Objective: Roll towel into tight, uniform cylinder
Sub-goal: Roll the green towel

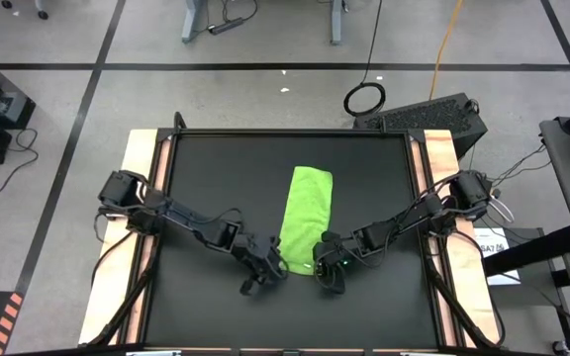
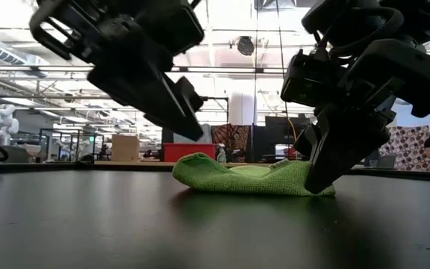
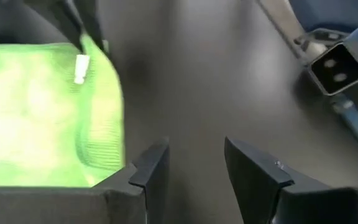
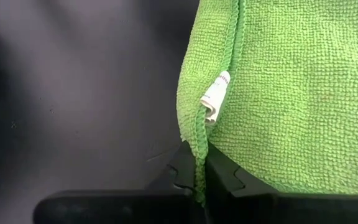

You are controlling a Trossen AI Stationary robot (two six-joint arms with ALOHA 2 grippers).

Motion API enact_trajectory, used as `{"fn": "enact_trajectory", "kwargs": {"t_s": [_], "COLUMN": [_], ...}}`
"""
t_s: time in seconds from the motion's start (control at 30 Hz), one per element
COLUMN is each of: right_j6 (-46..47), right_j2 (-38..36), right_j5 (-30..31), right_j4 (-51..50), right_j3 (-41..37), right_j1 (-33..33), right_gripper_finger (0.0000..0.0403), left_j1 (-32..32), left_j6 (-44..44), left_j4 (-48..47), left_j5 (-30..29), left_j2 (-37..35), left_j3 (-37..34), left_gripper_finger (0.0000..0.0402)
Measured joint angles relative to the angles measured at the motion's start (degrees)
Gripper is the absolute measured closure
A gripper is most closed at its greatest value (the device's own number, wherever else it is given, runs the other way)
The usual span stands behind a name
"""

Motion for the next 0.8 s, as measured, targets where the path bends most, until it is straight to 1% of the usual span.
{"fn": "enact_trajectory", "kwargs": {"t_s": [0.23,0.33,0.43,0.53,0.7,0.8], "right_j6": [0.49,0.96,1.06,1.09,1.09,1.09], "right_j2": [0.02,0.02,0.02,0.02,0.02,0.02], "right_j5": [0.09,0.11,0.13,0.13,0.13,0.15], "right_j4": [0.03,0.00,0.01,0.02,0.00,0.00], "right_j3": [0.00,0.00,0.00,0.00,0.00,0.00], "right_j1": [-0.02,-0.02,-0.02,-0.02,-0.02,-0.02], "right_gripper_finger": [0.0401,0.0401,0.0401,0.0401,0.0401,0.0401], "left_j1": [2.61,3.76,4.39,4.56,4.50,4.50], "left_j6": [3.68,4.99,6.31,8.37,12.00,13.25], "left_j4": [-2.23,-5.17,-6.72,-7.11,-11.41,-13.42], "left_j5": [-3.13,-3.72,-5.58,-5.68,-5.44,-4.14], "left_j2": [1.79,1.84,1.44,1.34,1.77,1.80], "left_j3": [0.00,0.02,0.00,0.38,1.91,2.08], "left_gripper_finger": [0.0244,0.0244,0.0244,0.0244,0.0244,0.0244]}}
